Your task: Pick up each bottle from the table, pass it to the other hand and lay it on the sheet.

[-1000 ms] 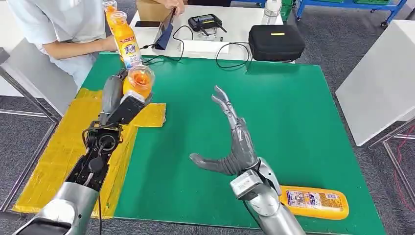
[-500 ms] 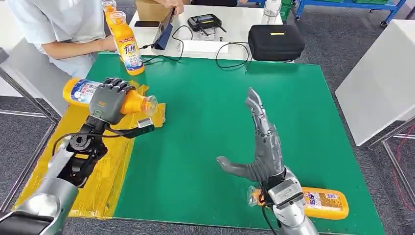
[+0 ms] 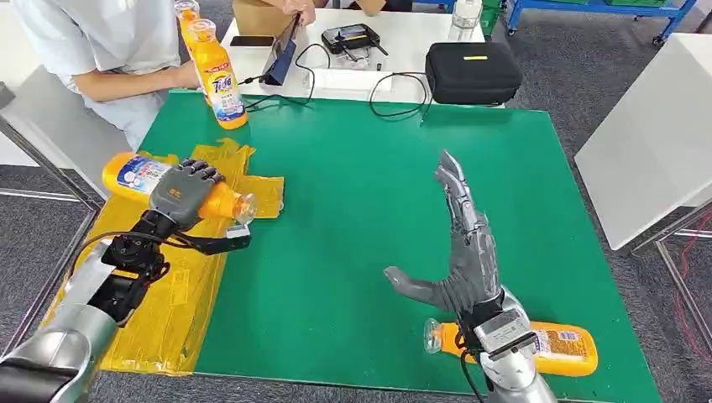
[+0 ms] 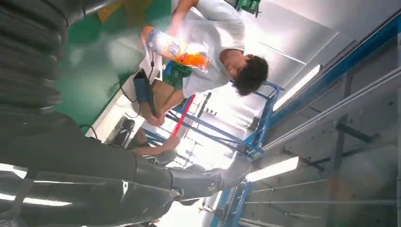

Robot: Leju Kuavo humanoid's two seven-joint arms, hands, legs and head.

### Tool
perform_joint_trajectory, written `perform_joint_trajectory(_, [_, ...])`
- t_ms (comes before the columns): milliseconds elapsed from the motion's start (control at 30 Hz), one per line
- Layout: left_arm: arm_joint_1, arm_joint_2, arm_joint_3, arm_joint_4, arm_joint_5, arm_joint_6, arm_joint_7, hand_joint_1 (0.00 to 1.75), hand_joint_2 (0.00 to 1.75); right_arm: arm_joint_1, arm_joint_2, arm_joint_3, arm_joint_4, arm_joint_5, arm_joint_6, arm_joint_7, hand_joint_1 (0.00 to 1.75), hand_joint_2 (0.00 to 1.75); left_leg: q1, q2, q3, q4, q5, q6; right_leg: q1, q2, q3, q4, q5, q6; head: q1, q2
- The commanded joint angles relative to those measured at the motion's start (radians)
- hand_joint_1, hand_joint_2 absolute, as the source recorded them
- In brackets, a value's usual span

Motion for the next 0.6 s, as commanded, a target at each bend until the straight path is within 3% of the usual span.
perform_joint_trajectory(33, [-0.049, 0.043, -0.044, 0.174, 0.022, -0.03, -0.021, 1.75, 1.75, -0.018, -0.009, -0.014, 0.016, -0.004, 0.009, -0.005, 0.0, 1.75, 0.0, 0.0, 0.005, 0.0, -0.002, -0.001, 0.0, 0.005, 0.004, 0.0, -0.002, -0.001, 0.0, 0.0])
perform_joint_trajectory(367, [-0.047, 0.037, -0.025, 0.2, 0.054, -0.082, -0.033, 1.75, 1.75, -0.017, -0.005, -0.013, 0.02, -0.005, 0.017, -0.001, 0.0, 1.75, 0.001, -0.001, 0.003, 0.0, -0.001, -0.001, 0.0, 0.003, 0.004, 0.0, -0.001, -0.001, 0.0, 0.0])
perform_joint_trajectory(600, [-0.084, 0.012, 0.108, 0.259, 0.236, -0.223, -0.063, 1.75, 1.75, -0.043, 0.005, 0.014, 0.049, 0.006, 0.027, 0.007, 0.0, 1.75, 0.001, -0.001, 0.002, 0.0, -0.001, -0.001, 0.0, 0.003, 0.002, 0.0, -0.001, -0.002, 0.0, 0.0])
